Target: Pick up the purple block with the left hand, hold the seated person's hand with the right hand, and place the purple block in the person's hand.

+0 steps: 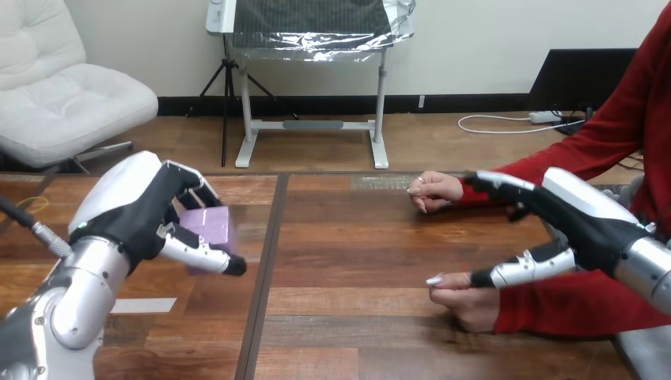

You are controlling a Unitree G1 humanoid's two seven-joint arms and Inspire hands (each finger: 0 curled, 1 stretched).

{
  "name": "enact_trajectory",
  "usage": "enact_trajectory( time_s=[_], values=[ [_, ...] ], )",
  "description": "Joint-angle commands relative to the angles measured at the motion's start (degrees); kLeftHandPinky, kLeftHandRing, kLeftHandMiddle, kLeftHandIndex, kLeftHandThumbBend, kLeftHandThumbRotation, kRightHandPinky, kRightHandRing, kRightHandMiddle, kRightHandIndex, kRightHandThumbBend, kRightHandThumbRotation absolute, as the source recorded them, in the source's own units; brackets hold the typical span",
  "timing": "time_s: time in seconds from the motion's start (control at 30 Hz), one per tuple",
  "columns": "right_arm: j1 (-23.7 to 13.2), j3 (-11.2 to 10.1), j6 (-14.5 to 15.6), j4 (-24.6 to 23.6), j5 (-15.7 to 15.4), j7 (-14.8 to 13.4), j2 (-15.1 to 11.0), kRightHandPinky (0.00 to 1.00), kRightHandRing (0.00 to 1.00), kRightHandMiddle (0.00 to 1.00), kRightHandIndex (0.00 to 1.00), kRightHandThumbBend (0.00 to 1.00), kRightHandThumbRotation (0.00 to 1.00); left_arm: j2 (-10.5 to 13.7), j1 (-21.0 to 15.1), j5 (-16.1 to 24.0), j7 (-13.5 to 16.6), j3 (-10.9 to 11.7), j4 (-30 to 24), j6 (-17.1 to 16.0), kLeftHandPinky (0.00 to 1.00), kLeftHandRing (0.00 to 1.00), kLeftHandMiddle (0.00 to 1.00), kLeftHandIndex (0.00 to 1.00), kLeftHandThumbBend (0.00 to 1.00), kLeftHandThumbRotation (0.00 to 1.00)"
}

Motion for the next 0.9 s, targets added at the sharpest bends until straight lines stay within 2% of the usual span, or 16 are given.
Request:
enact_trajectory(
  time_s=[0.0, 0.13, 0.3, 0.43, 0.6, 0.87],
  values=[
    [-6.1, 1.6, 1.3, 3.4, 0.1, 2.1, -1.9, 0.74, 0.88, 0.91, 0.92, 1.00, 0.33, -1.0, -1.4, -0.3, 1.8, 2.6, -2.9, -0.4, 0.31, 0.37, 0.42, 0.42, 0.84, 0.00],
    [-7.6, 2.5, 2.7, 6.0, 0.3, 4.4, -2.4, 0.74, 0.89, 0.93, 0.92, 1.00, 0.31, -1.1, -1.4, -0.8, 2.0, 3.0, -3.1, -0.7, 0.31, 0.36, 0.42, 0.42, 0.85, 0.00],
    [-8.7, 3.3, 3.5, 8.1, -0.2, 5.5, -2.8, 0.74, 0.90, 0.93, 0.92, 1.00, 0.29, -1.6, -1.2, -1.8, 2.7, 3.7, -3.0, -2.1, 0.30, 0.36, 0.42, 0.42, 0.86, 0.00],
    [-9.9, 4.5, 4.4, 10.5, -0.9, 6.7, -3.3, 0.74, 0.89, 0.93, 0.92, 1.00, 0.28, -1.7, -1.3, -2.8, 2.0, 4.3, -3.2, -2.1, 0.29, 0.34, 0.41, 0.42, 0.86, 0.00],
    [-11.0, 5.4, 5.2, 12.8, -1.7, 7.2, -3.5, 0.74, 0.89, 0.93, 0.92, 1.00, 0.29, -1.8, -1.2, -3.4, 2.1, 4.8, -3.2, -2.5, 0.27, 0.33, 0.40, 0.41, 0.86, 0.00],
    [-12.6, 7.0, 4.8, 17.0, -3.2, 6.2, -4.0, 0.73, 0.87, 0.92, 0.90, 1.00, 0.32, -2.0, -1.4, -4.4, 1.5, 5.4, -3.6, -1.8, 0.26, 0.32, 0.40, 0.41, 0.87, 0.00]
  ],
)
